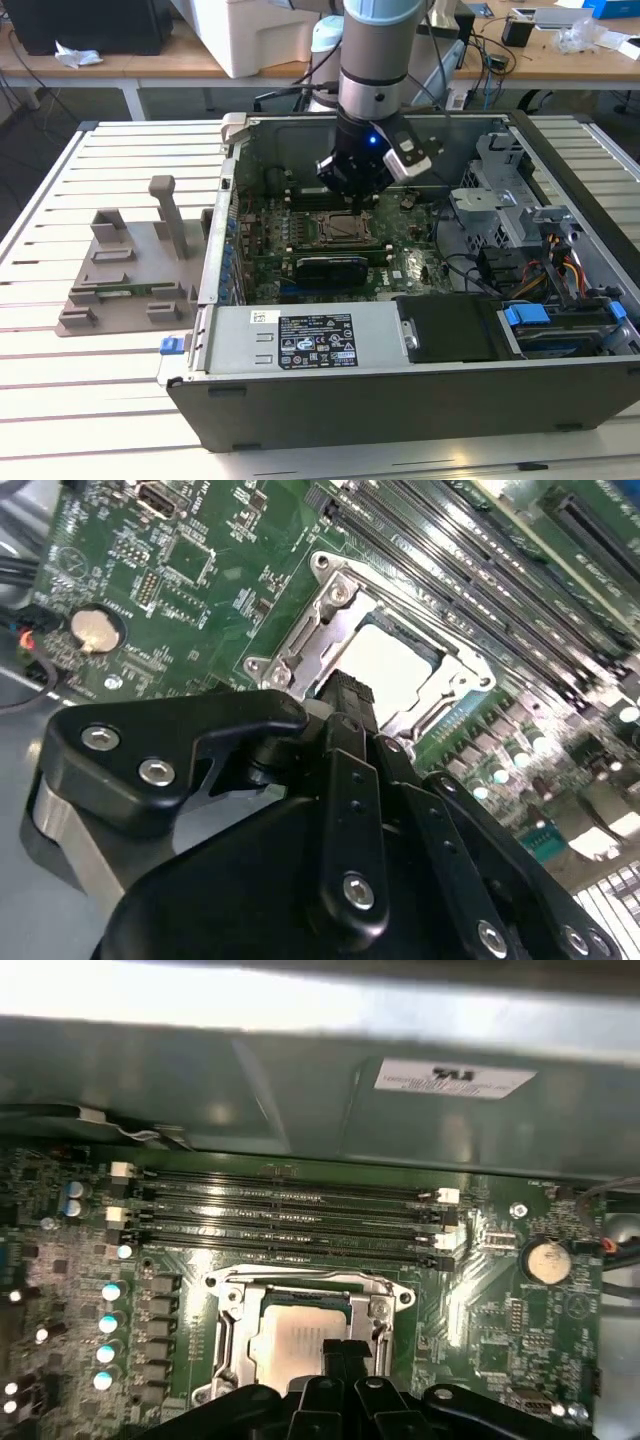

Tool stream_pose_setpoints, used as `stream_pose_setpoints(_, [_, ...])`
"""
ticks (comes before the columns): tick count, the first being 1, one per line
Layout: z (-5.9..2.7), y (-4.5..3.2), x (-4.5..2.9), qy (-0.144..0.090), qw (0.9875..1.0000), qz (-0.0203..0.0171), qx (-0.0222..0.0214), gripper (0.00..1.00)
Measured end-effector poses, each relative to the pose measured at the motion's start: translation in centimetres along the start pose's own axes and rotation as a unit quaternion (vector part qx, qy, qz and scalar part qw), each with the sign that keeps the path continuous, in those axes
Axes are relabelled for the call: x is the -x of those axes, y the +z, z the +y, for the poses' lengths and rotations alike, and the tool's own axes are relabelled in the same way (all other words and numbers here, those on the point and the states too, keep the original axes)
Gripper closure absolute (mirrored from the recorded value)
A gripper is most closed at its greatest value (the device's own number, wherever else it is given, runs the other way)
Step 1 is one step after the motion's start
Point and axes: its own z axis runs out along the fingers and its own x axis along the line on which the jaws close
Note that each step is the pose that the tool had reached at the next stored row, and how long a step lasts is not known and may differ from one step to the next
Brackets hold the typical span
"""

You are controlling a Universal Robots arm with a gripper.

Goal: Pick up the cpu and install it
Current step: 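Install the first cpu locking lever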

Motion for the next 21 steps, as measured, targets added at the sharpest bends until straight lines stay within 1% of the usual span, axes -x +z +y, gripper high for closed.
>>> stream_pose_setpoints(2, [0.03,-0.77,0.00,0.000,1.0000,0.0000,-0.0001,0.89])
stream_pose_setpoints(4, [0.09,-1.83,0.00,0.000,1.0000,0.0000,-0.0002,0.89])
stream_pose_setpoints(5, [0.10,-2.21,-0.01,0.000,1.0000,0.0000,-0.0002,0.89])
stream_pose_setpoints(8, [0.14,-3.14,-0.01,0.000,1.0000,0.0000,-0.0003,0.89])
stream_pose_setpoints(9, [0.16,-3.59,-0.01,0.000,1.0000,0.0000,-0.0003,0.89])
stream_pose_setpoints(13, [0.22,-4.80,-0.01,0.000,1.0000,0.0001,-0.0004,0.89])
stream_pose_setpoints(21, [0.22,-4.89,-0.01,0.000,1.0000,0.0000,-0.0004,0.89])
